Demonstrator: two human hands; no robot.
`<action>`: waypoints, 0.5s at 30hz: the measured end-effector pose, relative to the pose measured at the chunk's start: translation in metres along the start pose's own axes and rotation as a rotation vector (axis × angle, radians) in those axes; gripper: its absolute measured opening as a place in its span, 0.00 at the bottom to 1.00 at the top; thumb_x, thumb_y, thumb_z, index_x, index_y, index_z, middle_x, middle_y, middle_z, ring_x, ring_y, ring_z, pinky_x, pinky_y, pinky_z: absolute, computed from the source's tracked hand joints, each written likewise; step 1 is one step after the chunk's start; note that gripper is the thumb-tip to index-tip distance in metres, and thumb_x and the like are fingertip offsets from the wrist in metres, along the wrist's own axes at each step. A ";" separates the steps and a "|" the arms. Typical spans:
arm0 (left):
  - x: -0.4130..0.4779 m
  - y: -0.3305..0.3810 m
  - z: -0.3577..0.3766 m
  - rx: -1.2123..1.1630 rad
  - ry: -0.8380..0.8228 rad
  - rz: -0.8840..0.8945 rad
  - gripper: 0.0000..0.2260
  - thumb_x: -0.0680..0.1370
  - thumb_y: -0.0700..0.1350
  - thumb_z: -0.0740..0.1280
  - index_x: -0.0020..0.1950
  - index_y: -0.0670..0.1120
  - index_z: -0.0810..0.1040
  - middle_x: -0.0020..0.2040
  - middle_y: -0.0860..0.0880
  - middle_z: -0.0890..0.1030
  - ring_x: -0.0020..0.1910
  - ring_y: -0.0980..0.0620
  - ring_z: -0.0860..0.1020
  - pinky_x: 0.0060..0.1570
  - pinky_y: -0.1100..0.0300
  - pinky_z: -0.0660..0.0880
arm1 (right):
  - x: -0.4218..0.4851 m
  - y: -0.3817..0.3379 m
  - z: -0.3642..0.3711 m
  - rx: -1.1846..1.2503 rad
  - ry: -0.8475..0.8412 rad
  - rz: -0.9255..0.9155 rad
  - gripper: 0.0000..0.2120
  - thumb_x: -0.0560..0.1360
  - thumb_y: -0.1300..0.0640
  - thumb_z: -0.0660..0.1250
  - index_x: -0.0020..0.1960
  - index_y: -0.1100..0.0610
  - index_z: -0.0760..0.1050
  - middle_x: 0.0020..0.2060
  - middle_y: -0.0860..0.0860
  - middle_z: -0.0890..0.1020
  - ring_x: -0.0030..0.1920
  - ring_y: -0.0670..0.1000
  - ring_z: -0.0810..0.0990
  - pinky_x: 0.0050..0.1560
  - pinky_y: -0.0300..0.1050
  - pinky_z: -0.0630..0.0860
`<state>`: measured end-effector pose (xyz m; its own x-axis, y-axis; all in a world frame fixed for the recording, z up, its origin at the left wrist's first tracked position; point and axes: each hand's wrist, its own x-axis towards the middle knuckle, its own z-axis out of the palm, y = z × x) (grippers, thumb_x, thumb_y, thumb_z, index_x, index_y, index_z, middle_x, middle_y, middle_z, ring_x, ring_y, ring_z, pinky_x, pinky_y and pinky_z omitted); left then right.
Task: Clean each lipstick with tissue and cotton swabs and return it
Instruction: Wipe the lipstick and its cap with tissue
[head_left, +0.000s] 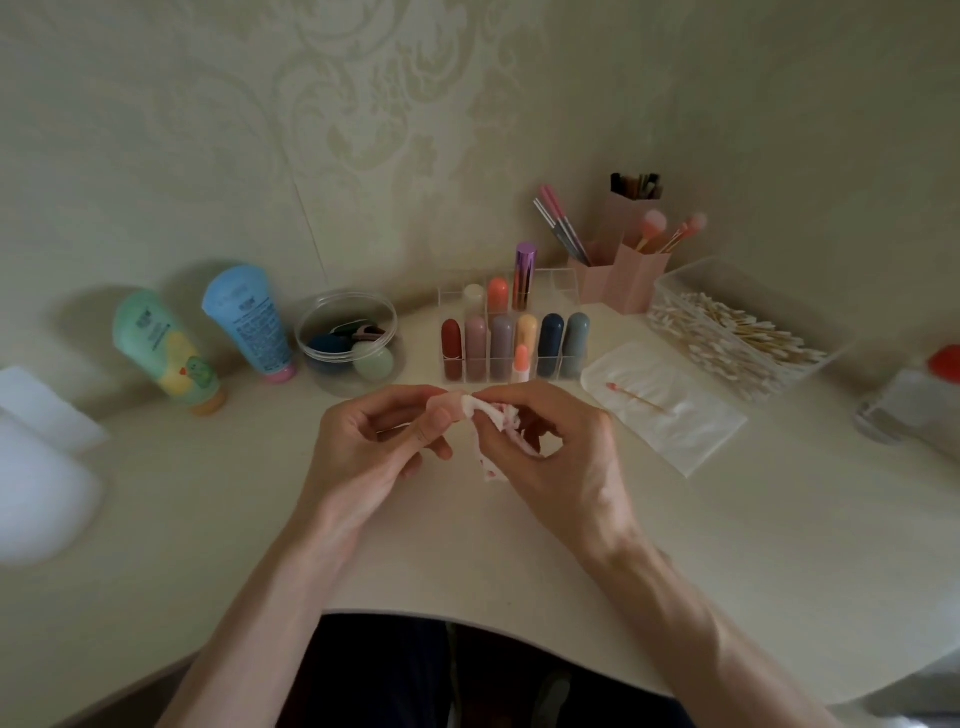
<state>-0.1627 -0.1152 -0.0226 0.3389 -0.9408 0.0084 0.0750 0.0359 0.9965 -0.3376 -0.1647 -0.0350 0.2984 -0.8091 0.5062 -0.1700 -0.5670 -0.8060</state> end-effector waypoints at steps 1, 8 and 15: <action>0.000 -0.001 0.000 0.005 -0.004 0.006 0.12 0.70 0.47 0.76 0.51 0.44 0.87 0.44 0.44 0.88 0.33 0.51 0.81 0.29 0.64 0.69 | -0.001 0.000 0.000 0.004 0.022 0.001 0.07 0.76 0.61 0.77 0.53 0.53 0.87 0.39 0.43 0.84 0.38 0.48 0.81 0.40 0.32 0.72; -0.001 -0.002 0.000 -0.003 0.003 -0.002 0.11 0.69 0.47 0.77 0.49 0.45 0.87 0.43 0.44 0.88 0.34 0.52 0.82 0.30 0.64 0.69 | -0.002 0.008 0.003 -0.068 -0.020 -0.026 0.12 0.73 0.66 0.76 0.54 0.54 0.86 0.42 0.44 0.85 0.41 0.48 0.82 0.42 0.33 0.73; 0.000 -0.002 -0.002 -0.045 0.095 0.006 0.11 0.68 0.46 0.77 0.49 0.45 0.86 0.43 0.47 0.88 0.38 0.55 0.84 0.32 0.67 0.73 | 0.002 0.007 0.009 0.312 -0.201 0.149 0.13 0.80 0.58 0.73 0.64 0.58 0.84 0.56 0.50 0.88 0.57 0.52 0.87 0.57 0.55 0.84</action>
<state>-0.1612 -0.1146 -0.0252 0.4264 -0.9045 0.0043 0.1141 0.0586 0.9917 -0.3302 -0.1688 -0.0426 0.4752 -0.8149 0.3319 0.0593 -0.3467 -0.9361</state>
